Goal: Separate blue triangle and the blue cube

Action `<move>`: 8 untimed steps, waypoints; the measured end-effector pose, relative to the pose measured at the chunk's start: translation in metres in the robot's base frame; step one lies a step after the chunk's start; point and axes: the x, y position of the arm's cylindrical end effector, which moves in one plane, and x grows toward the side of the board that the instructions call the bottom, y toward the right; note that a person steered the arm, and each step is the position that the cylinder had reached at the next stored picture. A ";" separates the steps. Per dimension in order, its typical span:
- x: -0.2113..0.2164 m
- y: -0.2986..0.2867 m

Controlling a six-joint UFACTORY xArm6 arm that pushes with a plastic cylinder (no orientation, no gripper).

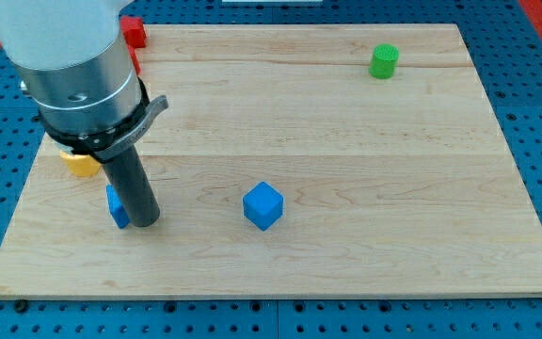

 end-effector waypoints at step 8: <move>-0.061 0.054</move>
